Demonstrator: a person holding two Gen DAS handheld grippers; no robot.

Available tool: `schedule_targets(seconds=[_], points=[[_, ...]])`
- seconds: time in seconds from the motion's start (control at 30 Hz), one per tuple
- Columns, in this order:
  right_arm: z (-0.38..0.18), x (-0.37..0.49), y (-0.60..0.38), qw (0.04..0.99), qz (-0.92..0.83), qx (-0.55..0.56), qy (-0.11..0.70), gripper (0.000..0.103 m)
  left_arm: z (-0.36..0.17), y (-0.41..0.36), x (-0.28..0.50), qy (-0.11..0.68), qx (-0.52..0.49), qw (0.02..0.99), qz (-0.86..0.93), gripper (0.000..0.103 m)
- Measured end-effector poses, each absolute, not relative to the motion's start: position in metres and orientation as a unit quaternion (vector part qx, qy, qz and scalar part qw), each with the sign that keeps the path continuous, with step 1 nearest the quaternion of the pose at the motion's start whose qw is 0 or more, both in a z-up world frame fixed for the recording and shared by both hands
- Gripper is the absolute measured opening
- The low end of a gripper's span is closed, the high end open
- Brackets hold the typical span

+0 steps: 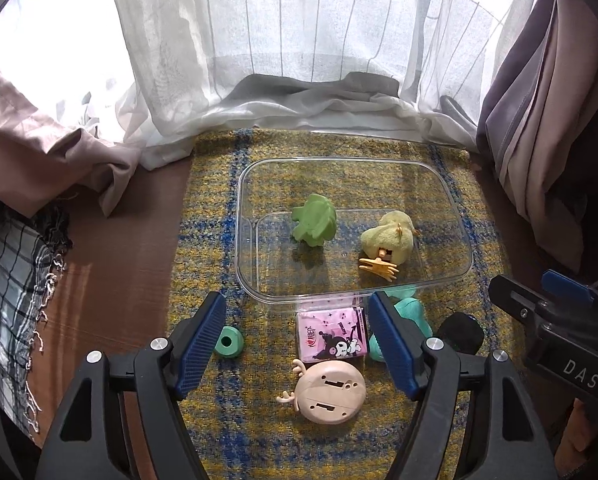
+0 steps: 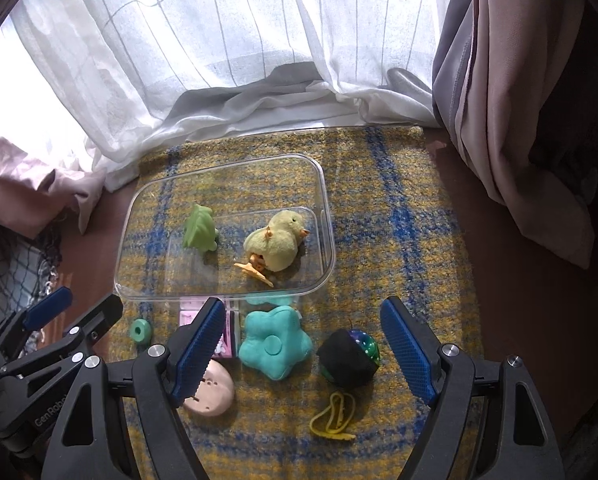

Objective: Organize objects
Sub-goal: 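Withdraw both open tools from the clear box back over the mat, then grasp the pink round toy with the left tool while the right tool approaches the yellow strap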

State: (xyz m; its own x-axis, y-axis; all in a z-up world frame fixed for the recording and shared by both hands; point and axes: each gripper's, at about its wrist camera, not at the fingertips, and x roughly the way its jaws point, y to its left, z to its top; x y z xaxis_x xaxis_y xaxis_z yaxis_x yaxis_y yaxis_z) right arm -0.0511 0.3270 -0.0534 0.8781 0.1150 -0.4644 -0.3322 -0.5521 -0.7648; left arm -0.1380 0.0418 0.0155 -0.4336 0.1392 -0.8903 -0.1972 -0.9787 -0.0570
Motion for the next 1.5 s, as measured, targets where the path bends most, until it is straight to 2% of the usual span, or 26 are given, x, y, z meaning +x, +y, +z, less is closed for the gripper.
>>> schedule_targets(seconds=[0.6, 1.5], points=[[-0.016, -0.038, 0.299, 0.512, 0.183, -0.833, 0.103, 0.08, 0.006, 0.043, -0.102, 0.039, -0.537, 0.115, 0.835, 0.077], [0.015, 0.017, 0.265, 0.577, 0.042, -0.793, 0.188, 0.079, -0.055, 0.061, -0.084, 0.071, -0.612, 0.161, 0.771, 0.077]])
